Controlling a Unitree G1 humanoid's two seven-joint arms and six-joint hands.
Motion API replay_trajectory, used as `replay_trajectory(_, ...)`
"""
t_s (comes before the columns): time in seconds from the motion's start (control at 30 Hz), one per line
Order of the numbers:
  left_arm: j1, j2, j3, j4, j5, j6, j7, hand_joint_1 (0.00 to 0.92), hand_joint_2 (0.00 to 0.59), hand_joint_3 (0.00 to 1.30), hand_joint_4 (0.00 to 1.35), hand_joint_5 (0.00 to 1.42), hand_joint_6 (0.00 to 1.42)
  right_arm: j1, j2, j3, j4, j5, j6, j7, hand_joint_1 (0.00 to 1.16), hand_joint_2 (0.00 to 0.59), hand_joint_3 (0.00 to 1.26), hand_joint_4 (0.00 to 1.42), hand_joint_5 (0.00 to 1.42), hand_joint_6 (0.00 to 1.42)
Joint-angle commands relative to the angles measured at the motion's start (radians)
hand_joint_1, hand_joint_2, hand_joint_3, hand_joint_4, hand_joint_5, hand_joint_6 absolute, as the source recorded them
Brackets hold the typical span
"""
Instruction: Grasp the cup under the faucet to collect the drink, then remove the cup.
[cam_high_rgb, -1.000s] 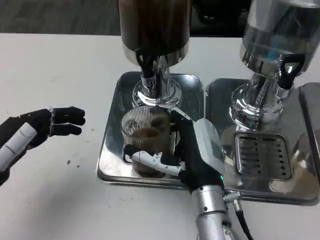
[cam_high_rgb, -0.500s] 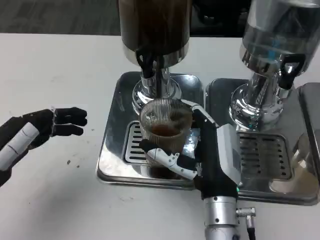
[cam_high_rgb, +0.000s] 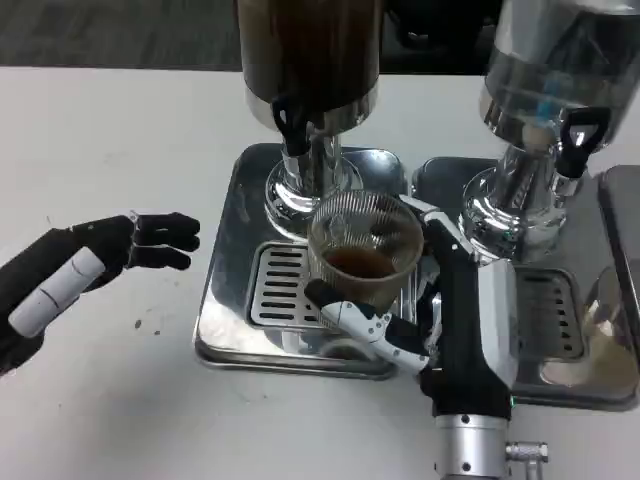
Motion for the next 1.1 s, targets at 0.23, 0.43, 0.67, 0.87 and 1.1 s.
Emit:
replay_trajectory(0.23, 0.033, 0.006, -0.026, -0.130, 0.048, -0.106, 0.013, 0.000, 0.086, 0.28, 0.21, 0.24, 0.19, 0.151, -0.052, -0.047, -0.259, 0.003, 0.030, 0.133, 1.16, 0.153, 0.97, 1.04, 1.17, 1.38)
replay_trajectory(0.43, 0.084, 0.024, -0.015, -0.221, 0.065, -0.178, 0.038, 0.000, 0.084, 0.24, 0.15, 0.18, 0.16, 0.230, -0.075, -0.075, -0.360, 0.010, 0.036, 0.196, 1.16, 0.155, 0.99, 1.06, 1.19, 1.40)
replay_trajectory(0.67, 0.167, 0.058, 0.001, -0.338, 0.063, -0.269, 0.040, 0.000, 0.075, 0.22, 0.14, 0.17, 0.14, 0.309, -0.096, -0.115, -0.468, 0.032, 0.024, 0.261, 1.16, 0.156, 0.99, 1.06, 1.19, 1.40)
replay_trajectory(0.87, 0.269, 0.072, 0.001, -0.399, 0.034, -0.356, 0.033, 0.000, 0.067, 0.18, 0.08, 0.11, 0.11, 0.374, -0.110, -0.144, -0.571, 0.051, 0.020, 0.313, 1.16, 0.156, 1.00, 1.07, 1.18, 1.40)
replay_trajectory(1.1, 0.345, 0.095, 0.033, -0.454, 0.027, -0.507, 0.052, 0.000, 0.060, 0.12, 0.00, 0.01, 0.06, 0.454, -0.127, -0.185, -0.666, 0.074, 0.014, 0.363, 1.16, 0.156, 1.01, 1.07, 1.18, 1.38)
